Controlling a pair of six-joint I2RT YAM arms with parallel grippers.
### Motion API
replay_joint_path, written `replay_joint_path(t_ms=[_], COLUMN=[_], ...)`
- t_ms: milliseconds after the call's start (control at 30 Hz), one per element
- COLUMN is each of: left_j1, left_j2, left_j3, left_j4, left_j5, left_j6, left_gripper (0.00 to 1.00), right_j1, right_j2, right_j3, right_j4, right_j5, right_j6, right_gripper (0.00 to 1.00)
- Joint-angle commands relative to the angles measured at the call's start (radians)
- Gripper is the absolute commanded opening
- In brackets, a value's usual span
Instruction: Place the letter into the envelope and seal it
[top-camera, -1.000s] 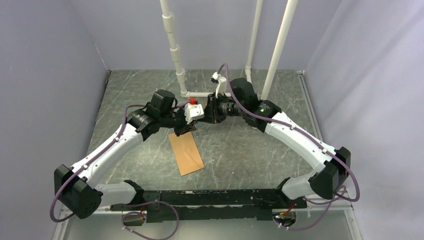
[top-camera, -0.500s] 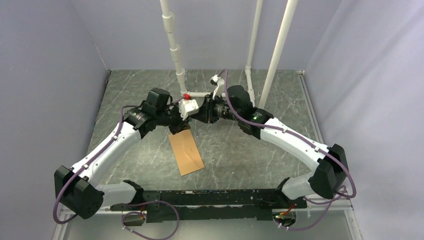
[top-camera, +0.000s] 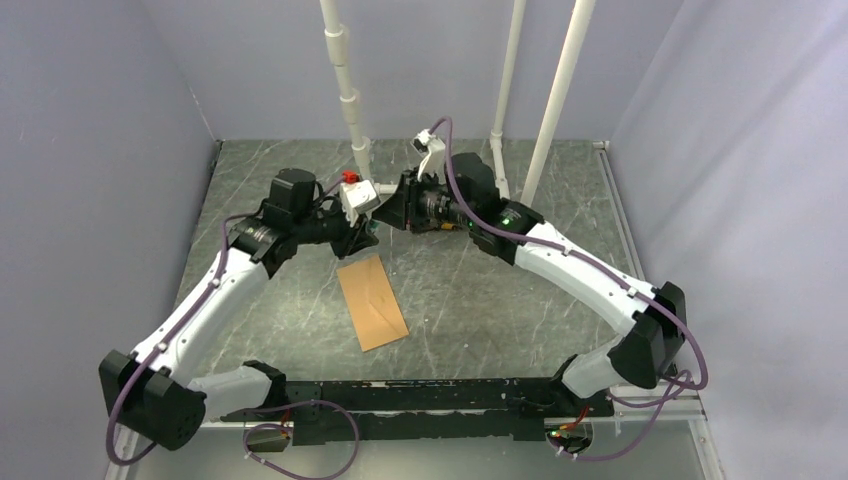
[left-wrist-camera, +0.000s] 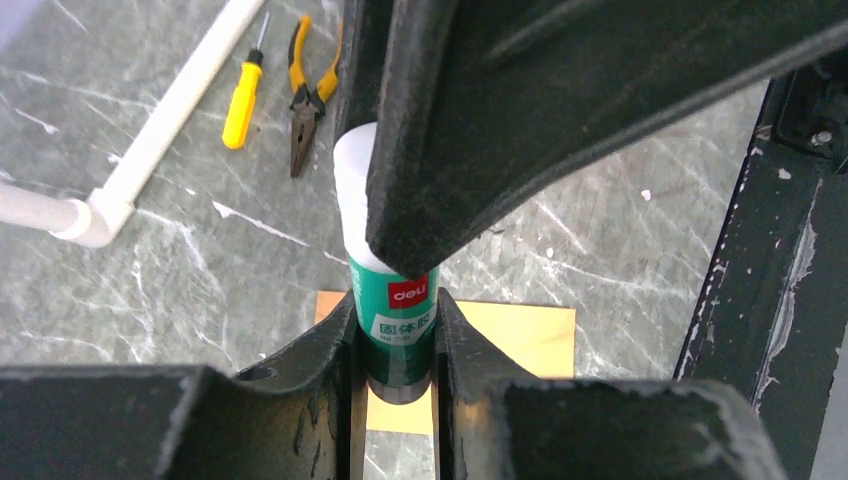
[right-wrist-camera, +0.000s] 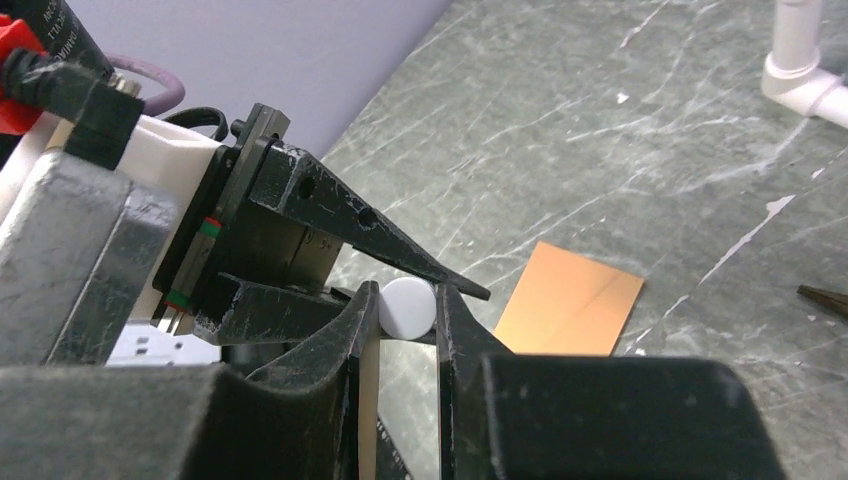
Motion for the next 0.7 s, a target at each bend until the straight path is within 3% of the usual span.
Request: replay_joint_path(t_ms=[0,300,500,667], left_j1=[-0.014,-0.014,-0.014,-0.014], left_j2=[-0.153,-0.153,-0.172,-0.168], left_j3=[0.013,-0.057,-0.133,-0.153], left_j4=[0.341,0.292,0.379,0.421], left_j5=[0.159,0.173,0.190,0.194], left_j6=[-0.013,-0.089,-0.157,-0.193], left_gripper=[0.02,0.02,0.02,0.02], right_j1=[0.028,-0.076,-0.122,-0.137], right_j2=[0.060,0.058,0.005,-0.055], right_j3=[0.124,0.397,0.349,0.237], right_j4=[-0.440,-0.402,-0.236,-0.116], right_j5=[-0.085,-0.045,-0.191,-0.264], right_j6=[-0.033,-0.013,0.107,0.238], right_gripper=[0.00,0.39,0.70,0.80])
